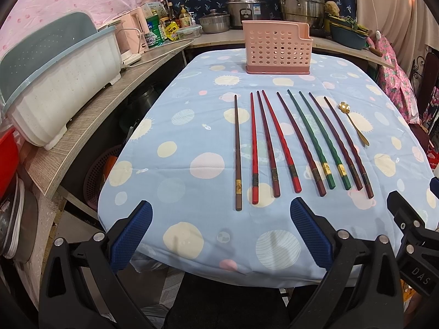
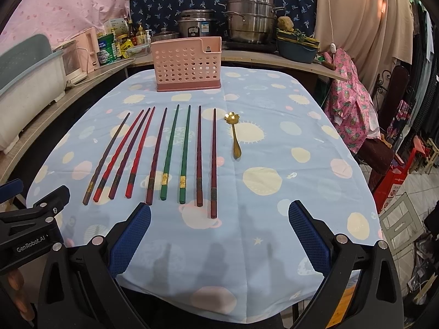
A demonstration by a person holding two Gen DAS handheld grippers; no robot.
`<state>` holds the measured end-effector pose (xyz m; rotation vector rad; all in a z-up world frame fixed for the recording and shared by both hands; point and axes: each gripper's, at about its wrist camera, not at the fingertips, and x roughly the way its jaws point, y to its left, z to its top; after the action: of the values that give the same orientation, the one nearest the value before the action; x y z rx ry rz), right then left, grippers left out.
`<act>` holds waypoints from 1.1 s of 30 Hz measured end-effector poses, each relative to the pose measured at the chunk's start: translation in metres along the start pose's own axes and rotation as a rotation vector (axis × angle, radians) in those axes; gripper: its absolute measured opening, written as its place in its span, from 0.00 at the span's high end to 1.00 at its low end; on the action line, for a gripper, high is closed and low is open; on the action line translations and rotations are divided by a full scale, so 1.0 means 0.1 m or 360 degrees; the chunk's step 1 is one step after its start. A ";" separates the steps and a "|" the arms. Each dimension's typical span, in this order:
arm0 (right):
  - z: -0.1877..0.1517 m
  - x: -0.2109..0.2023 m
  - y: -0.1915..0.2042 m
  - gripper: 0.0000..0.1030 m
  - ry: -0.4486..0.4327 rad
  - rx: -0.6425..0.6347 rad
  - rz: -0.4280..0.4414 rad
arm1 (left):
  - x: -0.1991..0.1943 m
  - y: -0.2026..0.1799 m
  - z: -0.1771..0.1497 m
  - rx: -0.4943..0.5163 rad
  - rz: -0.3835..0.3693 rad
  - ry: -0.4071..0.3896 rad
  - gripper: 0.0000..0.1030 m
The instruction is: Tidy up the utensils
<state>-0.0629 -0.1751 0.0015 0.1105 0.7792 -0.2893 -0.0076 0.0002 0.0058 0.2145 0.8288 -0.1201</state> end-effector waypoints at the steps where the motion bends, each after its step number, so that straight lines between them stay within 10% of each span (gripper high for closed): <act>1: 0.00 0.00 0.00 0.06 0.0001 0.0000 0.0001 | -0.01 0.00 0.00 -0.0001 0.0000 -0.0001 0.07; 33: 0.01 0.00 0.00 0.06 -0.0005 0.0006 -0.0002 | -0.02 0.01 -0.01 -0.0029 -0.0021 0.0010 0.07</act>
<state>-0.0623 -0.1754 0.0029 0.1129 0.7759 -0.2918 -0.0088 0.0018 0.0069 0.1921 0.8376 -0.1245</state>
